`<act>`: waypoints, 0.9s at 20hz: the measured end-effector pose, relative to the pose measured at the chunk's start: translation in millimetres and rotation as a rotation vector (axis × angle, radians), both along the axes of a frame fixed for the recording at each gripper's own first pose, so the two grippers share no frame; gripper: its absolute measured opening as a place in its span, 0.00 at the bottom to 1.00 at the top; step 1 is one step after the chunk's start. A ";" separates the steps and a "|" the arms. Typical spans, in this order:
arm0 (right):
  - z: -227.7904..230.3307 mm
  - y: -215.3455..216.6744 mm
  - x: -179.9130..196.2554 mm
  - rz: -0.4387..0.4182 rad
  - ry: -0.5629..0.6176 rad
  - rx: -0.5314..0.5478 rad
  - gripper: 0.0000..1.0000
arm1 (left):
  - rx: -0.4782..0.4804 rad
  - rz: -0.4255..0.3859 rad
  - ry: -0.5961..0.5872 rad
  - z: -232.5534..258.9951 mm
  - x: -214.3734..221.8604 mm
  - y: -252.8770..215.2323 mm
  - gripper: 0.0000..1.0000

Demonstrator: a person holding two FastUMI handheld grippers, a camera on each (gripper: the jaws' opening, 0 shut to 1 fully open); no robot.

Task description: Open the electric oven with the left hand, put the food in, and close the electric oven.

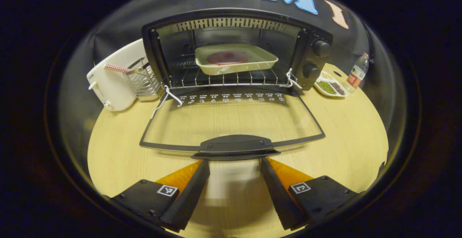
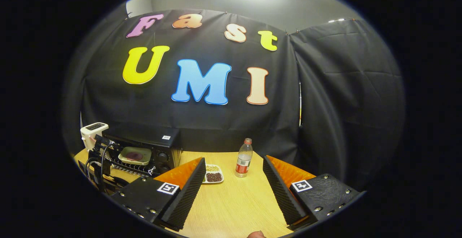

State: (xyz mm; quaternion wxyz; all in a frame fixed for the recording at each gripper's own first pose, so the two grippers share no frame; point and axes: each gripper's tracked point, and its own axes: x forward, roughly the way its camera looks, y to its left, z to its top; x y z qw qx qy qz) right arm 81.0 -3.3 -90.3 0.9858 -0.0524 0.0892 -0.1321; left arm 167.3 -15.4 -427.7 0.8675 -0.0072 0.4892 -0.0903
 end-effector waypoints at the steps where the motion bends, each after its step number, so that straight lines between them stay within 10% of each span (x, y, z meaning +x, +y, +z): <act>1: -0.1 0.5 1.7 0.003 0.000 0.001 0.98 | -0.001 0.002 -0.005 -0.4 -0.2 0.2 0.96; 18: 6.1 26.8 16.5 0.113 -0.006 -0.002 0.98 | -0.018 0.014 -0.186 65.0 15.3 5.6 1.00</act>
